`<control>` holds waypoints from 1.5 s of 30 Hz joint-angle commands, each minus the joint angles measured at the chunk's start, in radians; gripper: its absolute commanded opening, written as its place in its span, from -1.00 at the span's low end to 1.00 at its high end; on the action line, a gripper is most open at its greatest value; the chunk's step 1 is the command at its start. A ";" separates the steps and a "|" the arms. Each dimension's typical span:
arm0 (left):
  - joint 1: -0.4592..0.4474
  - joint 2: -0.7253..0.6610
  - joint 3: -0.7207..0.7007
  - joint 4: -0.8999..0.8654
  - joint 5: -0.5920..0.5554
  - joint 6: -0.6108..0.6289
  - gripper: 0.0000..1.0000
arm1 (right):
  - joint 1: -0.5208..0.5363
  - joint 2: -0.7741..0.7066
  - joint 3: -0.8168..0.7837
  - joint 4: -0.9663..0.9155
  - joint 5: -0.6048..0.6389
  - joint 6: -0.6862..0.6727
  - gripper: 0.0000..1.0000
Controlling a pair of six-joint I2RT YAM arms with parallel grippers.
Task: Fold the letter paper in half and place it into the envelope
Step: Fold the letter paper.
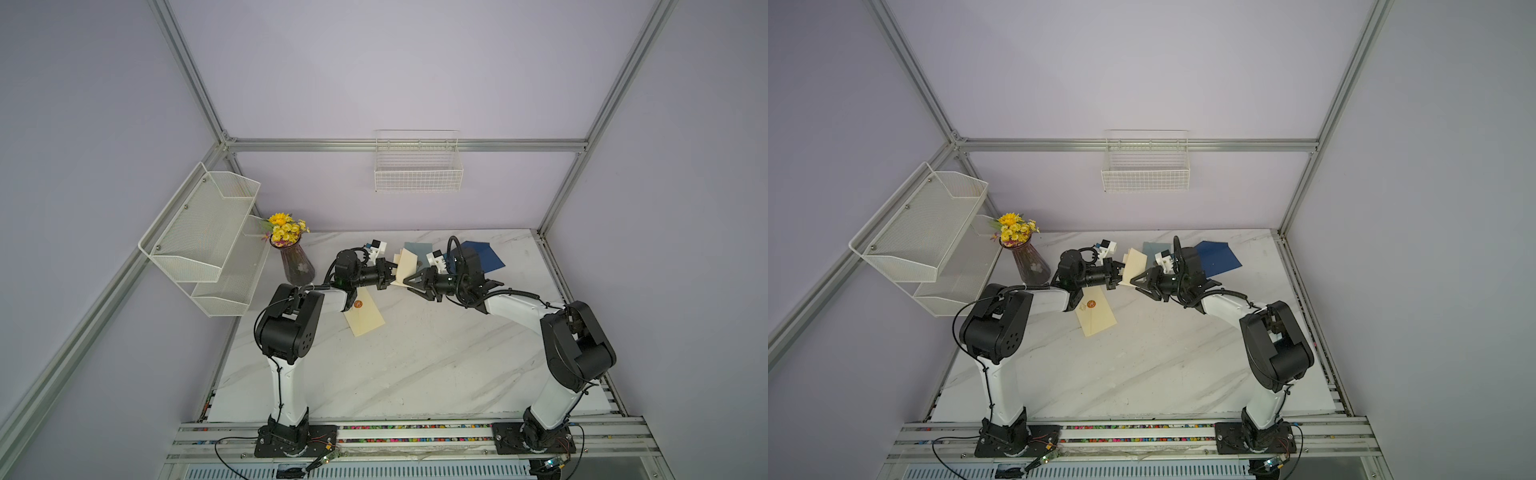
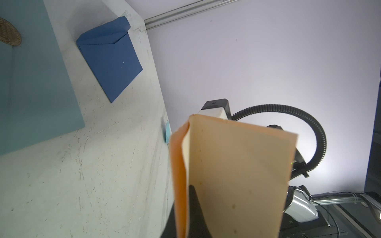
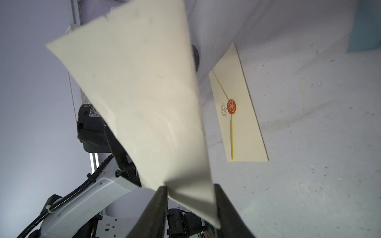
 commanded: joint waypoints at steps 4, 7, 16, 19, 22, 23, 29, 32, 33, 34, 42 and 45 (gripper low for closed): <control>-0.006 -0.002 -0.018 0.114 -0.004 -0.039 -0.64 | 0.003 -0.027 -0.018 0.049 0.011 0.007 -0.66; -0.005 -0.011 -0.020 0.109 0.002 -0.034 -0.33 | 0.003 -0.037 -0.016 0.035 0.017 -0.002 -0.92; 0.047 -0.067 -0.016 -0.078 0.045 0.115 0.69 | 0.003 -0.101 -0.030 -0.072 0.024 -0.070 -1.00; 0.062 -0.067 0.013 -0.180 0.071 0.198 0.95 | 0.003 -0.132 -0.039 -0.117 0.017 -0.097 -1.00; 0.077 -0.085 0.052 -0.363 0.063 0.354 1.00 | 0.003 -0.163 -0.044 -0.172 0.006 -0.127 -1.00; 0.080 -0.089 0.061 -0.416 0.055 0.404 1.00 | 0.003 -0.170 -0.045 -0.185 0.002 -0.133 -1.00; 0.088 -0.082 0.096 -0.468 0.081 0.524 1.00 | 0.003 -0.188 -0.040 -0.242 -0.061 -0.160 -1.00; 0.089 -0.081 0.079 -0.392 0.098 0.518 1.00 | 0.003 -0.181 -0.023 -0.255 -0.094 -0.169 -1.00; 0.089 -0.081 0.074 -0.364 0.102 0.510 0.99 | 0.003 -0.179 -0.014 -0.266 -0.099 -0.174 -1.00; 0.090 -0.085 0.070 -0.350 0.101 0.508 1.00 | 0.004 -0.177 -0.006 -0.282 -0.097 -0.182 -1.00; 0.132 -0.129 0.028 -0.294 0.084 0.475 1.00 | 0.000 -0.185 0.007 -0.368 -0.044 -0.211 -1.00; 0.138 -0.156 0.001 -0.264 0.080 0.452 1.00 | -0.006 -0.186 -0.002 -0.381 -0.012 -0.211 -1.00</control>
